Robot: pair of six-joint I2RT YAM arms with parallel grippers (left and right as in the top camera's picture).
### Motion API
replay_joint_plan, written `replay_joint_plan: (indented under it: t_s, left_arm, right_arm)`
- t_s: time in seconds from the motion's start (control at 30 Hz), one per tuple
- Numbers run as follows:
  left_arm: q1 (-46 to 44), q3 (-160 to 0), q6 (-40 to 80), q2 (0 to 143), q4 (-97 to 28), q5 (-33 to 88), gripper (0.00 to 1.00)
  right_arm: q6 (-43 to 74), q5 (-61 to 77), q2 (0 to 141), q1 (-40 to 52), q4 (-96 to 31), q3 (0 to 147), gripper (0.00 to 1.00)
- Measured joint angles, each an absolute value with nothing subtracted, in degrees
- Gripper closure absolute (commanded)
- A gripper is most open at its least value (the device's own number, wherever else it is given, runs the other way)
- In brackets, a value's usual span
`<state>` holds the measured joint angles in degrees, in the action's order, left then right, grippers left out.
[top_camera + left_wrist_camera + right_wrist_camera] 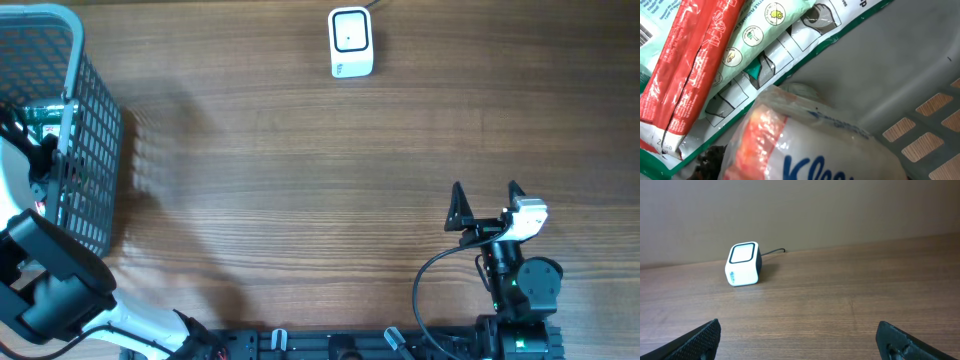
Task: Scan the item barcode
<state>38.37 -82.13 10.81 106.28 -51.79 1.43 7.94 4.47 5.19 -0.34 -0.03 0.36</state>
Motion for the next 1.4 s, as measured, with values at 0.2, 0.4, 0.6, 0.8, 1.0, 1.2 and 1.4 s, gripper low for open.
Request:
replay_joint_plan:
  t_s: [0.2,0.4,0.6,0.8,1.0,1.2,1.4]
  left_arm:
    - [38.4,-86.1,10.8,105.5,-55.5,1.4,0.56]
    - [38.4,-99.0,11.5,96.4,-56.5,1.5,0.58]
    - [36.4,-105.8,16.2,82.7,-56.3,5.1,0.59]
    - [21.5,-105.9,19.1,75.4,-58.0,7.8,0.61]
    - [-0.2,-106.0,20.6,76.1,-65.9,8.2,0.64]
    - [-20.4,-106.1,25.2,87.7,-70.5,7.3,0.61]
    - [-34.6,-106.1,31.1,103.2,-66.7,5.4,0.61]
  right_arm:
    - [8.0,4.5,5.2,-0.3,-0.1,0.4,0.00]
    - [7.9,4.5,5.2,-0.3,-0.1,0.4,0.00]
    - [8.0,4.5,5.2,-0.3,0.0,0.4,0.00]
    - [8.0,4.5,5.2,-0.3,0.0,0.4,0.00]
    - [8.0,4.5,5.2,-0.3,-0.1,0.4,0.00]
    - [8.0,4.5,5.2,-0.3,0.0,0.4,0.00]
    - [7.9,4.5,5.2,-0.3,0.0,0.4,0.00]
